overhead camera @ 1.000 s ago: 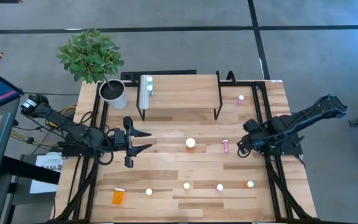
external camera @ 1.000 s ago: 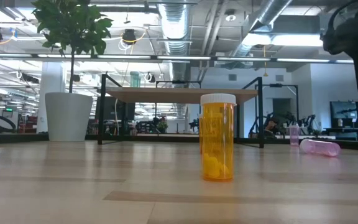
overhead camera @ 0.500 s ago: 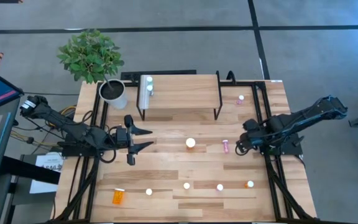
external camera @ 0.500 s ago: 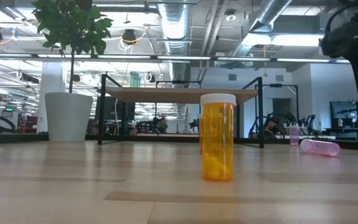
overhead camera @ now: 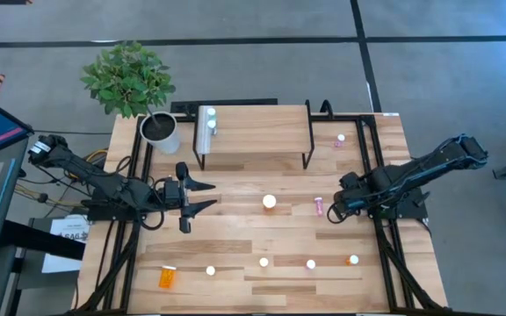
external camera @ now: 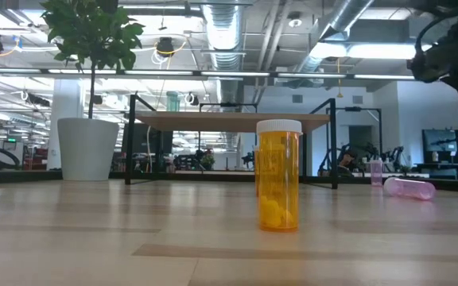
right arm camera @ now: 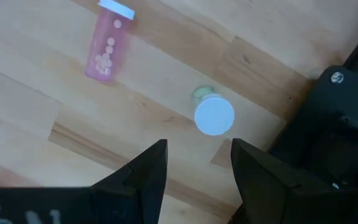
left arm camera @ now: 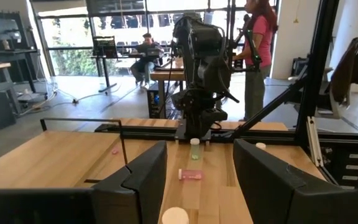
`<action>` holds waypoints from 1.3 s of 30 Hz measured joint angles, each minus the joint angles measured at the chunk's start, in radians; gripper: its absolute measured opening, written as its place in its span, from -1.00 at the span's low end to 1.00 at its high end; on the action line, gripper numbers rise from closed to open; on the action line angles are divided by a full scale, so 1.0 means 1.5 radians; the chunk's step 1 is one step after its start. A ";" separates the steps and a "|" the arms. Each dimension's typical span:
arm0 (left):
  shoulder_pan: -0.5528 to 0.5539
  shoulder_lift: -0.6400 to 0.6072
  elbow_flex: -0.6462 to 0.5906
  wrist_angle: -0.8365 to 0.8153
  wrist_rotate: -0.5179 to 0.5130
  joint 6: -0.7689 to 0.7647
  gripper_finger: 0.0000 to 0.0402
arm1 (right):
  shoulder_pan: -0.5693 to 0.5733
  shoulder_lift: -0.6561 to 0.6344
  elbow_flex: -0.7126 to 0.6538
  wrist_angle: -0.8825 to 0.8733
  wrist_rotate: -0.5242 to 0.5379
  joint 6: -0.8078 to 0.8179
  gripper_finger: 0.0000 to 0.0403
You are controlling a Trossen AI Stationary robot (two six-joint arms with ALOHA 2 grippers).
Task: Pick and place medicine bottles onto shelf by color
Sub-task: Put the blue pill bottle on the shelf aligned with the other blue pill bottles
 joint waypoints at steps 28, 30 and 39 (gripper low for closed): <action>0.000 0.000 0.000 -0.004 -0.001 0.002 -0.14 | -0.007 0.006 -0.034 0.028 0.018 -0.275 -0.04; 0.000 0.000 0.000 -0.003 -0.003 0.002 -0.14 | -0.006 0.015 -0.034 0.029 0.018 -0.314 -0.04; 0.000 0.000 0.000 -0.009 -0.003 -0.004 -0.14 | -0.006 0.021 -0.035 0.029 0.027 -0.388 -0.05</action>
